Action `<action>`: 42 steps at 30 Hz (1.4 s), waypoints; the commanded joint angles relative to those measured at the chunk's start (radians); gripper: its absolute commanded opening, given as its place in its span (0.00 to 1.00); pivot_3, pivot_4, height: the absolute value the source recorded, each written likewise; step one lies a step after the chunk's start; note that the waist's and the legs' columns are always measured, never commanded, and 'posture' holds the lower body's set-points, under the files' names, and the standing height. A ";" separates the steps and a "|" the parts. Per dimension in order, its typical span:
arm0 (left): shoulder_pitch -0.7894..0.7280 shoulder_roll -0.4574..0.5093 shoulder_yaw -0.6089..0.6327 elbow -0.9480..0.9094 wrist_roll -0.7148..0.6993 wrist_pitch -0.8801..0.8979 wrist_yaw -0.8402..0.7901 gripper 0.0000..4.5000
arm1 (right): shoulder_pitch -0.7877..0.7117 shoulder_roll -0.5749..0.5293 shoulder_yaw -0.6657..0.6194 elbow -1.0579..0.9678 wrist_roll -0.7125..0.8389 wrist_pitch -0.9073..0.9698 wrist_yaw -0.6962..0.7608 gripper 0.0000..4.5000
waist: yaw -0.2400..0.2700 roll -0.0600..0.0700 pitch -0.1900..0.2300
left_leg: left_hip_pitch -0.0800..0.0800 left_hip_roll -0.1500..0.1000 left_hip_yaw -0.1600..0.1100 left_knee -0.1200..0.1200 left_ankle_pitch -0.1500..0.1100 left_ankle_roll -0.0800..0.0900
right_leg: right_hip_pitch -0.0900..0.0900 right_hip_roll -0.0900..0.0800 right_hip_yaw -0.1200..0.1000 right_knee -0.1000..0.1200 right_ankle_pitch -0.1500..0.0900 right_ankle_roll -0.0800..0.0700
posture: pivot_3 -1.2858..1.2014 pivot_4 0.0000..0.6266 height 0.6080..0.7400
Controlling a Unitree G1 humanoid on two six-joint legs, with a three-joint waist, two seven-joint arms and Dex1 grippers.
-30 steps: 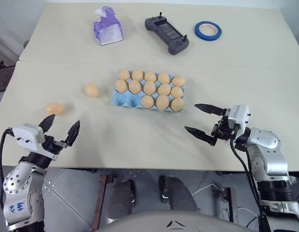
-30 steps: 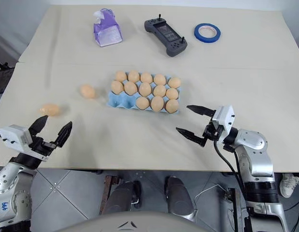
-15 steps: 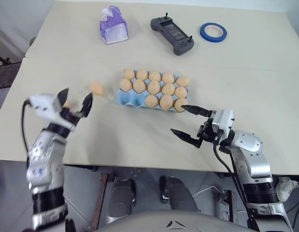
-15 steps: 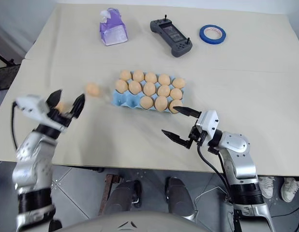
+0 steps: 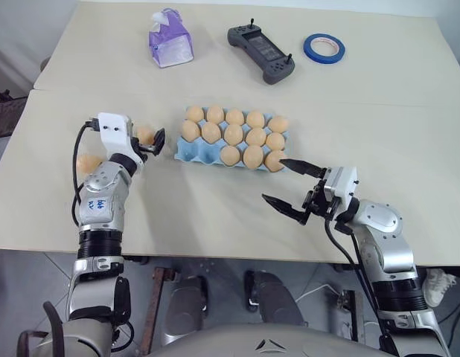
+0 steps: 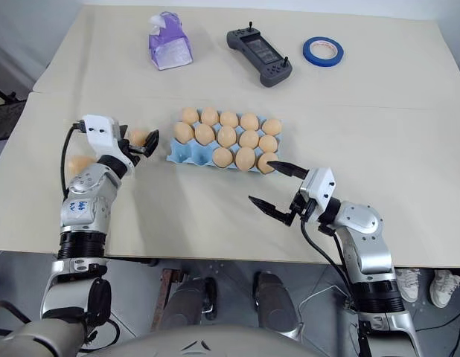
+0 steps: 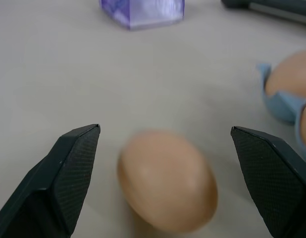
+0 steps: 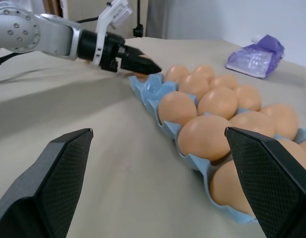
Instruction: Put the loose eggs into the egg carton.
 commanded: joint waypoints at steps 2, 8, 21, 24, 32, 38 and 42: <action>-0.018 -0.006 0.000 -0.002 0.002 -0.021 -0.018 0.74 | -0.016 -0.006 -0.009 -0.028 0.006 -0.004 -0.016 1.00 | 0.000 -0.001 0.000 | 0.000 0.000 0.000 0.000 0.000 0.000 | 0.000 0.000 0.000 0.000 0.000 0.000 | 0.52 0.24 1.00; 0.000 -0.001 0.021 -0.044 -0.025 -0.070 -0.062 0.38 | -0.018 -0.004 -0.002 -0.020 0.001 -0.007 -0.023 1.00 | 0.000 -0.001 0.001 | 0.000 0.000 0.000 0.000 0.000 -0.001 | 0.000 0.000 0.000 0.001 0.000 0.000 | 0.52 0.24 1.00; 0.016 0.006 -0.205 -0.199 -0.100 -0.104 -0.525 0.38 | -0.017 -0.004 -0.006 -0.026 -0.014 0.000 -0.055 1.00 | 0.001 -0.003 0.002 | 0.001 0.000 0.000 0.001 0.001 -0.001 | 0.000 0.000 0.000 0.001 0.000 0.000 | 0.52 0.24 1.00; -0.006 -0.001 -0.219 -0.139 -0.074 -0.103 -0.520 0.38 | -0.008 -0.003 -0.013 -0.042 -0.017 0.001 -0.075 1.00 | -0.003 -0.003 0.002 | 0.001 0.000 0.000 0.001 0.001 -0.001 | 0.000 0.000 0.000 0.002 0.000 0.000 | 0.52 0.24 1.00; -0.033 -0.021 -0.216 -0.105 -0.049 -0.121 -0.505 0.58 | 0.014 -0.004 -0.012 -0.062 -0.016 -0.007 -0.102 1.00 | 0.001 -0.003 0.002 | 0.001 -0.001 0.000 0.001 0.002 0.000 | 0.000 -0.001 0.000 0.003 0.000 0.000 | 0.52 0.24 1.00; 0.019 0.023 -0.196 -0.214 -0.051 -0.119 -0.504 0.99 | 0.022 -0.007 -0.009 -0.068 -0.013 -0.011 -0.103 1.00 | -0.004 -0.003 0.002 | 0.001 0.000 0.000 0.000 0.002 0.000 | 0.000 0.000 0.000 0.003 0.000 0.000 | 0.52 0.24 1.00; 0.193 0.168 -0.108 -0.408 -0.136 -0.089 -0.614 0.99 | 0.004 -0.014 -0.006 -0.053 -0.004 -0.008 -0.082 1.00 | -0.016 -0.002 0.002 | 0.002 0.001 0.001 -0.002 0.002 -0.001 | -0.001 0.000 0.001 0.003 0.000 -0.001 | 0.52 0.24 1.00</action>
